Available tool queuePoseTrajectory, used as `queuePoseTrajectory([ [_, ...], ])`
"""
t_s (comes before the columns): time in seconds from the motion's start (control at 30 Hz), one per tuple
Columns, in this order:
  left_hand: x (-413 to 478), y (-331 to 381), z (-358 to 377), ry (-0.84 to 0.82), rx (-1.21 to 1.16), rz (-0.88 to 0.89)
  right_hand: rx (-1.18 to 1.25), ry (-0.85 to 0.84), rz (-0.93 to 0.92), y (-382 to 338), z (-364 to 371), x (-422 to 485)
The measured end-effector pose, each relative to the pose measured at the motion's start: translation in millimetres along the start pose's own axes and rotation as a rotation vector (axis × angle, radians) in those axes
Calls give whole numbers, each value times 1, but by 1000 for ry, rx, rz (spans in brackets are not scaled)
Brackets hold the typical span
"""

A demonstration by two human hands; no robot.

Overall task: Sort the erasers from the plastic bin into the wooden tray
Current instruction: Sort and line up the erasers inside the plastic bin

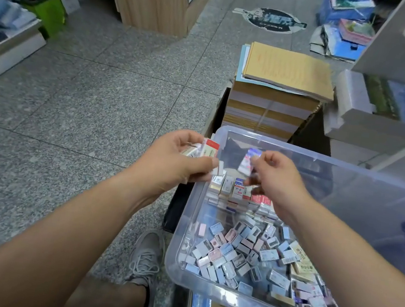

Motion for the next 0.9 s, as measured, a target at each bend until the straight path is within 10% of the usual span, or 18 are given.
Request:
queuePoseTrajectory([
  [0.33, 7, -3, -7, 98, -103, 37, -57, 29, 319, 79, 33, 52],
  [0.67, 8, 1, 1, 70, -83, 46, -621, 100, 59, 58, 15, 50],
  [0.9, 10, 1, 10, 41, -6, 66, 250, -216, -31, -18, 34, -26],
])
Point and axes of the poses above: each hand's wrist, its own x-axis towards the middle knuckle, its own z-axis out of the palm, y = z × x, the point moved 9 cm from there along x, towards the middle knuckle, and after that the axes turned 1 degree about y, right-handed, at the moved point
